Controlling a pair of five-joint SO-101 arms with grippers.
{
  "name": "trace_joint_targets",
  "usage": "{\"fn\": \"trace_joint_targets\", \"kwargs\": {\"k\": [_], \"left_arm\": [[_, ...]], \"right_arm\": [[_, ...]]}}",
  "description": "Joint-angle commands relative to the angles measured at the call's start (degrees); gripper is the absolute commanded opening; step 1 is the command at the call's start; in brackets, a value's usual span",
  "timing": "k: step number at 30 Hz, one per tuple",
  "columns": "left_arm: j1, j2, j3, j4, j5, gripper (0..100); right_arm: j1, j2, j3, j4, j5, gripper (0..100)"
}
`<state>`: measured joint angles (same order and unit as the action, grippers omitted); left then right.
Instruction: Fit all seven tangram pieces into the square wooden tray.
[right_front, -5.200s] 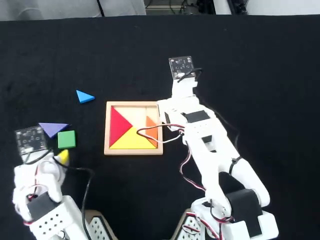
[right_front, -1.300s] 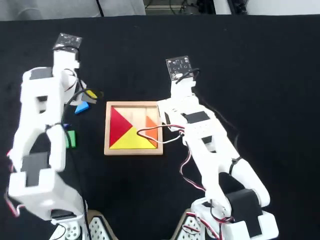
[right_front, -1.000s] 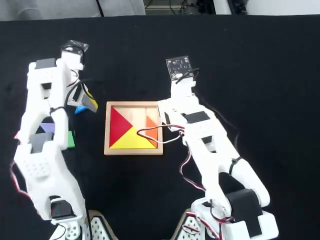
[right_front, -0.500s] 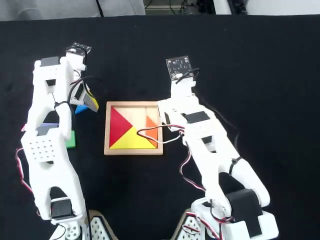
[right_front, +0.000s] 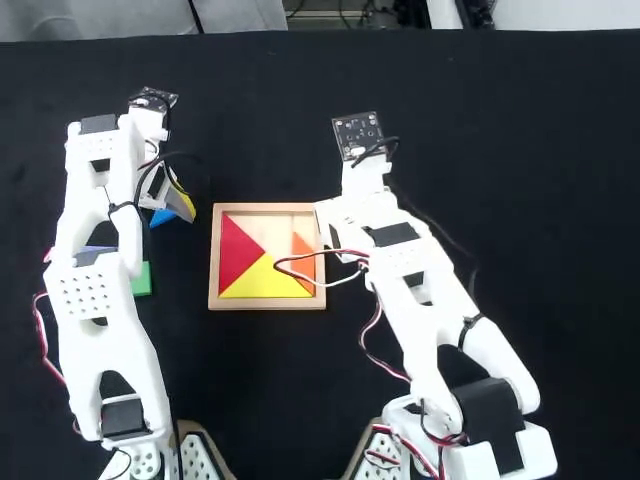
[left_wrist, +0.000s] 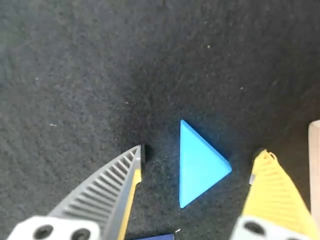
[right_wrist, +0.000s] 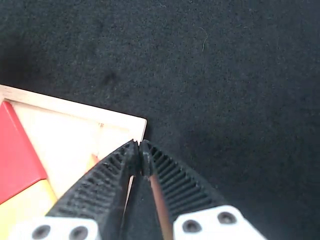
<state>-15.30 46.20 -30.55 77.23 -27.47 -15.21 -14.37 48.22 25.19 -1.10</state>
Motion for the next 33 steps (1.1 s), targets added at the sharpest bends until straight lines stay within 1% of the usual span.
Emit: {"fn": "trace_joint_targets", "kwargs": {"k": [1, 7, 16, 20, 25, 31, 33], "left_arm": [[1.3, -0.2, -2.8, -0.8, 0.4, 33], [1.2, -0.2, -2.2, -0.5, 0.4, 21], [1.5, -0.2, -2.2, -0.5, 0.4, 20], [1.2, -0.5, -2.8, 2.8, -0.1, 20], [0.9, -0.6, -2.8, 3.2, -1.3, 20], [0.2, -0.3, -2.7, 2.8, 3.0, 20], [0.1, -0.3, -2.8, 2.7, 3.3, 20]], "right_arm": [[0.7, -2.7, -0.6, -1.2, 0.6, 1.1], [0.7, -2.7, -0.6, -1.2, 0.6, 1.1], [0.8, -2.7, -0.6, -1.2, 0.6, 1.1], [0.8, -2.7, -0.6, -1.2, 0.6, 1.1], [0.7, -2.7, -0.6, -1.2, 0.6, 1.1], [0.7, -2.7, -0.6, -1.2, 0.6, 1.1], [0.7, -2.7, -0.6, -1.2, 0.6, 1.1]]}}
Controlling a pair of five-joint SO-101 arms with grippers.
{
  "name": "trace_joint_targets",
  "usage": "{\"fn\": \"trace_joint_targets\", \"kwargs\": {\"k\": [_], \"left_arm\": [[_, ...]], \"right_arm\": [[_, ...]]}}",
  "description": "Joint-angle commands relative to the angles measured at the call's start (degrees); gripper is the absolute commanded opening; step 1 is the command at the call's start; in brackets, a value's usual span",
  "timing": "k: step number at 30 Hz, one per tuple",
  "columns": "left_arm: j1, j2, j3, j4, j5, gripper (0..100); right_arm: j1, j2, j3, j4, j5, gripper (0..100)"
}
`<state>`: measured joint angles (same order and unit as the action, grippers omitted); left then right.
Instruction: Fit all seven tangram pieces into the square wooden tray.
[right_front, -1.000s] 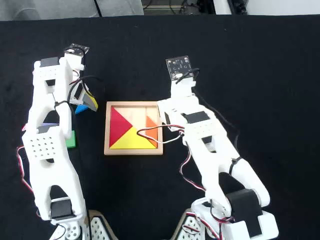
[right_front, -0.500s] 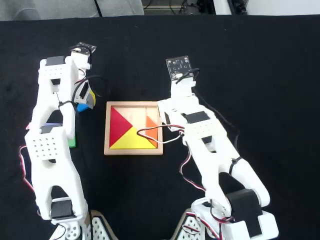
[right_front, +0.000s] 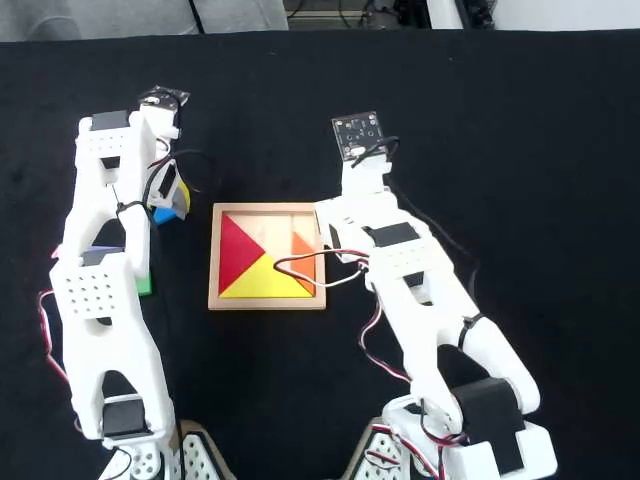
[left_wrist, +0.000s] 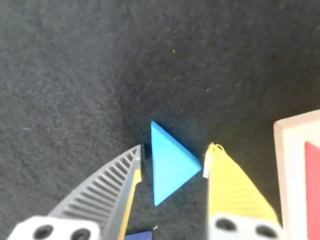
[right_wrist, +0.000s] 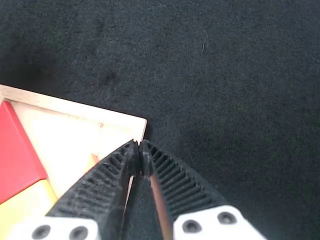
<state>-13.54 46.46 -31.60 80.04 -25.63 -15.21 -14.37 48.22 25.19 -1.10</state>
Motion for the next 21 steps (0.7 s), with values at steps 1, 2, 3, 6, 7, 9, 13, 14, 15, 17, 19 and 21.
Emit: {"fn": "trace_joint_targets", "kwargs": {"k": [1, 2, 3, 6, 7, 9, 13, 14, 15, 17, 19, 21], "left_arm": [[-1.6, -0.4, -1.7, 0.0, 1.5, 20], [-1.6, -0.4, -1.7, 0.2, 1.5, 20], [-1.6, -0.4, -1.7, 0.3, 1.5, 20], [-1.6, -0.4, -1.3, 0.4, 1.7, 20], [-1.6, -0.4, -1.2, 0.4, 1.7, 20], [-1.6, -0.4, -1.1, 0.4, 1.8, 20], [-1.5, -0.4, -1.2, 0.4, 1.8, 20], [-1.4, -0.4, -1.2, 0.4, 1.8, 20], [-1.4, -0.4, -1.2, 0.4, 1.8, 20], [-1.3, -0.4, -1.2, 0.4, 1.8, 20], [-1.3, -0.4, -1.2, 0.4, 1.8, 20], [-1.3, -0.4, -1.2, 0.4, 1.9, 20]], "right_arm": [[0.7, -2.7, -0.6, -1.2, 0.6, 1.1], [0.7, -2.7, -0.6, -1.2, 0.6, 1.1], [0.7, -2.7, -0.6, -1.2, 0.6, 1.1], [0.7, -2.7, -0.6, -1.2, 0.6, 1.1], [0.7, -2.7, -0.6, -1.2, 0.6, 1.1], [0.8, -2.7, -0.6, -1.2, 0.6, 1.1], [0.9, -2.7, -0.6, -1.2, 0.6, 1.1], [0.9, -2.7, -0.6, -1.2, 0.6, 1.1], [1.0, -2.7, -0.6, -1.2, 0.6, 1.1], [1.0, -2.7, -0.6, -1.2, 0.6, 1.1], [1.0, -2.7, -0.6, -1.2, 0.6, 1.1], [1.0, -2.7, -0.6, -1.2, 0.6, 1.1]]}}
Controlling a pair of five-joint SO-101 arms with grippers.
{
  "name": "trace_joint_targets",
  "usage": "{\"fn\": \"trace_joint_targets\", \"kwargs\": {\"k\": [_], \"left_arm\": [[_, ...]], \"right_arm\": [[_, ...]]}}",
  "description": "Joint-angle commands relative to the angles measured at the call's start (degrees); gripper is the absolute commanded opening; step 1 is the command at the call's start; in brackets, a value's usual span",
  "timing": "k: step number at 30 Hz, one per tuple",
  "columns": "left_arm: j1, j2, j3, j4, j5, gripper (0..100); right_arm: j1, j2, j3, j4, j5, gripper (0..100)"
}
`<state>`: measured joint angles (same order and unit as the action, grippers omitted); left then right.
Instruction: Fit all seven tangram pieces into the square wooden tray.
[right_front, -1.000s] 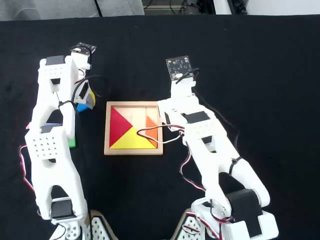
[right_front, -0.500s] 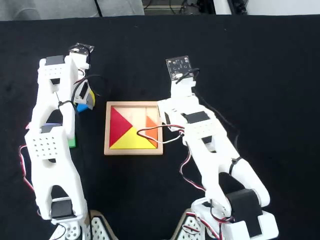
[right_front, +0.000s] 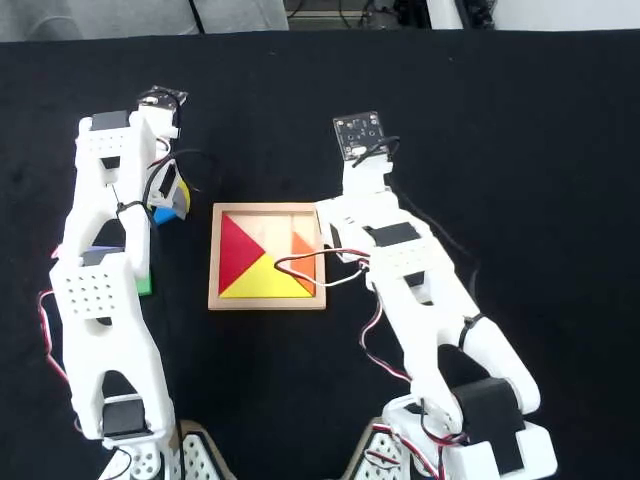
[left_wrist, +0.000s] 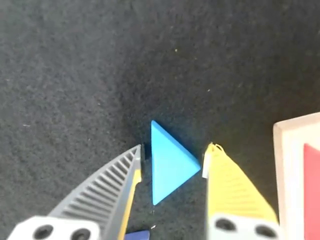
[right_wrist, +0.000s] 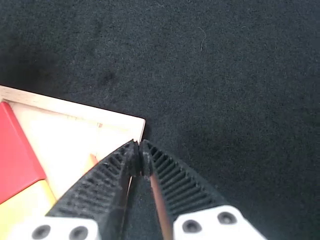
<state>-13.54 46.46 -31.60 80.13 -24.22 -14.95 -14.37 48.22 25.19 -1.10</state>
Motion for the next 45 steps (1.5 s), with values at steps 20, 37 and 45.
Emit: {"fn": "trace_joint_targets", "kwargs": {"k": [20, 37, 45], "left_arm": [[2.2, -4.0, -11.3, 11.2, 1.6, 12], [21.1, -13.7, -11.7, 20.7, -26.6, 12], [23.3, -17.8, -5.4, 17.5, -42.6, 12]], "right_arm": [[6.9, -3.1, -2.0, -1.2, 0.2, 1.1], [15.7, -2.7, -0.2, -8.0, -6.3, 1.1], [18.2, -2.7, 3.4, -15.6, -6.3, 1.3]]}}
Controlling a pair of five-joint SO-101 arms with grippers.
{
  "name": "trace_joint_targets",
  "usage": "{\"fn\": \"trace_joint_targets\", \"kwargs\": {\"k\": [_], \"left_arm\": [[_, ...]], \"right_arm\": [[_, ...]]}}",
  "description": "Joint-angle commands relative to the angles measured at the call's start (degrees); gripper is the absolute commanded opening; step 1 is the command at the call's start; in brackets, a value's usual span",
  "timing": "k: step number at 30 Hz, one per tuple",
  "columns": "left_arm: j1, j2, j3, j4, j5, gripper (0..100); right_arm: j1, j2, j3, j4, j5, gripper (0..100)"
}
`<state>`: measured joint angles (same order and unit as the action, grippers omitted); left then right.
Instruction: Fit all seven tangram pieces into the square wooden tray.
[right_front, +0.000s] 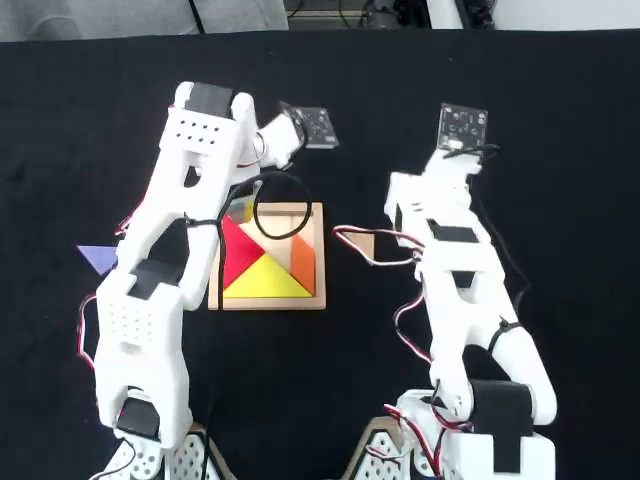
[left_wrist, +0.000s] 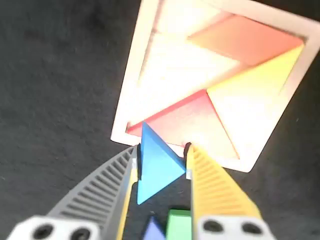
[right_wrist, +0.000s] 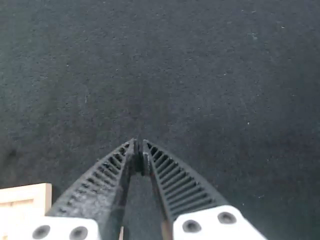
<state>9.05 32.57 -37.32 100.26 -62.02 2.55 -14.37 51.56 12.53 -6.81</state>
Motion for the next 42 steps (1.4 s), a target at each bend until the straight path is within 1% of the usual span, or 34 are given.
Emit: {"fn": "trace_joint_targets", "kwargs": {"k": [1, 5, 8, 10, 20, 27, 29, 33, 42], "left_arm": [[0.7, -3.9, 1.1, -4.1, -5.1, 12], [2.1, -1.9, 6.0, -9.1, -5.5, 12], [2.5, -0.5, 7.4, -14.1, -5.2, 12], [2.5, 0.6, 7.5, -15.6, -5.0, 12], [2.5, 4.8, 9.5, -15.6, -5.0, 12], [2.1, 5.0, 9.4, -15.7, -5.5, 12], [2.2, 5.0, 9.1, -15.7, -5.2, 14], [1.9, 5.0, 9.1, -15.7, -5.1, 24], [1.8, 5.0, 9.0, -15.9, -5.1, 23]], "right_arm": [[0.7, -2.7, 0.1, -3.3, -0.6, 1.4], [0.7, -2.7, 0.0, -3.4, -0.5, 1.4], [0.9, -2.6, 0.0, -3.4, -0.4, 1.4], [1.1, -2.6, 0.0, -3.4, -0.4, 1.4], [1.1, -2.6, -0.1, -3.4, -0.3, 1.4], [1.1, -2.6, -0.1, -3.4, -0.3, 1.4], [1.1, -2.6, -0.1, -3.4, -0.3, 1.4], [1.1, -2.7, -0.1, -3.4, -0.3, 1.4], [1.1, -2.7, -0.1, -3.4, -0.3, 1.4]]}}
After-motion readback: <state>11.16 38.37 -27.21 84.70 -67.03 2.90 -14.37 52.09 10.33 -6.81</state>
